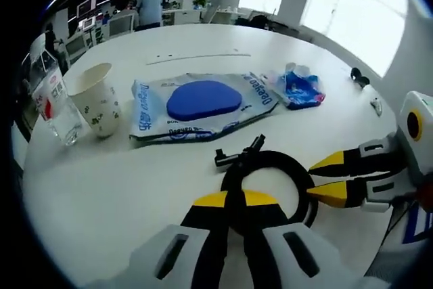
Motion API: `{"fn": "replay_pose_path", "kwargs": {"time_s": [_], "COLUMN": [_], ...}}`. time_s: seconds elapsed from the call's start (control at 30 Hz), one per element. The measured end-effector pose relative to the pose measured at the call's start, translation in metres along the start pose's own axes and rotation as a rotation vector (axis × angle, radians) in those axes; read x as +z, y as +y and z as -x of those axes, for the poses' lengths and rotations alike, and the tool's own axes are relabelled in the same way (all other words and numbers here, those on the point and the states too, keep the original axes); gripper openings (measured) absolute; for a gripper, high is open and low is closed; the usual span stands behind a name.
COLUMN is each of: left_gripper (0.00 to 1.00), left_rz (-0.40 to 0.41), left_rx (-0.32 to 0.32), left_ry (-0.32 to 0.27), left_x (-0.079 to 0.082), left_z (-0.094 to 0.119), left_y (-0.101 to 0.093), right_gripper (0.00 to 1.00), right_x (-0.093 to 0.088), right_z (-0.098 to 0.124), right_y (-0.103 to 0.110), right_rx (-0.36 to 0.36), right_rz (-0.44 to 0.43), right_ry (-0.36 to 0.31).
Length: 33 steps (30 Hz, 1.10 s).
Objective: Arrange the tabletop items into an orderly group along one side of the table until the central work area is clear of visible clutter.
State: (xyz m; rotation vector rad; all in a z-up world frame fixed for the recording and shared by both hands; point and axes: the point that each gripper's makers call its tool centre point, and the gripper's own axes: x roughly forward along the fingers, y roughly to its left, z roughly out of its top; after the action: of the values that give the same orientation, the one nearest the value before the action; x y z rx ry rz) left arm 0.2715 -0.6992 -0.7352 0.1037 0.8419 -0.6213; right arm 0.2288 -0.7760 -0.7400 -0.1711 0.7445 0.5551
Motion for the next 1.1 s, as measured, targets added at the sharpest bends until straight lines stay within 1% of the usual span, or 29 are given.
{"fn": "replay_pose_path", "kwargs": {"time_s": [0.03, 0.13, 0.2, 0.27, 0.33, 0.47, 0.53, 0.63, 0.7, 0.9, 1.0, 1.1], "left_gripper": [0.04, 0.04, 0.05, 0.07, 0.12, 0.25, 0.29, 0.28, 0.29, 0.28, 0.27, 0.28], "left_rz": [-0.031, -0.03, -0.045, -0.088, -0.126, -0.137, -0.138, -0.168, -0.165, -0.198, -0.202, -0.218], "left_rx": [-0.003, -0.005, -0.006, -0.001, 0.013, 0.033, 0.044, 0.06, 0.061, 0.068, 0.068, 0.074], "left_ry": [-0.006, -0.003, -0.005, -0.03, -0.039, -0.059, -0.075, -0.088, -0.091, -0.116, -0.122, -0.121], "left_x": [0.0, 0.001, 0.002, 0.007, 0.01, 0.014, 0.017, 0.021, 0.023, 0.03, 0.03, 0.029], "left_z": [0.0, 0.0, 0.002, 0.006, 0.01, 0.018, 0.023, 0.028, 0.03, 0.04, 0.046, 0.051], "left_y": [-0.001, 0.0, -0.001, 0.001, 0.005, 0.014, 0.019, 0.024, 0.025, 0.024, 0.025, 0.027], "right_gripper": [0.13, 0.14, 0.15, 0.17, 0.21, 0.32, 0.32, 0.33, 0.36, 0.44, 0.53, 0.59], "right_x": [0.001, 0.001, 0.003, 0.009, 0.013, 0.017, 0.019, 0.024, 0.027, 0.034, 0.035, 0.035], "right_z": [0.0, 0.0, 0.002, 0.006, 0.008, 0.014, 0.016, 0.02, 0.022, 0.028, 0.028, 0.028], "right_y": [-0.001, -0.002, -0.003, -0.003, -0.004, -0.008, -0.007, -0.005, -0.005, -0.009, -0.009, -0.01], "right_rx": [0.003, -0.001, -0.004, -0.005, -0.009, -0.026, -0.028, -0.021, -0.02, -0.034, -0.031, -0.033], "right_rz": [0.002, 0.002, 0.013, 0.01, -0.004, -0.019, 0.0, 0.028, 0.031, 0.046, 0.034, 0.036], "right_ry": [0.009, 0.023, 0.016, -0.009, -0.035, -0.063, -0.07, -0.081, -0.087, -0.109, -0.107, -0.107]}}
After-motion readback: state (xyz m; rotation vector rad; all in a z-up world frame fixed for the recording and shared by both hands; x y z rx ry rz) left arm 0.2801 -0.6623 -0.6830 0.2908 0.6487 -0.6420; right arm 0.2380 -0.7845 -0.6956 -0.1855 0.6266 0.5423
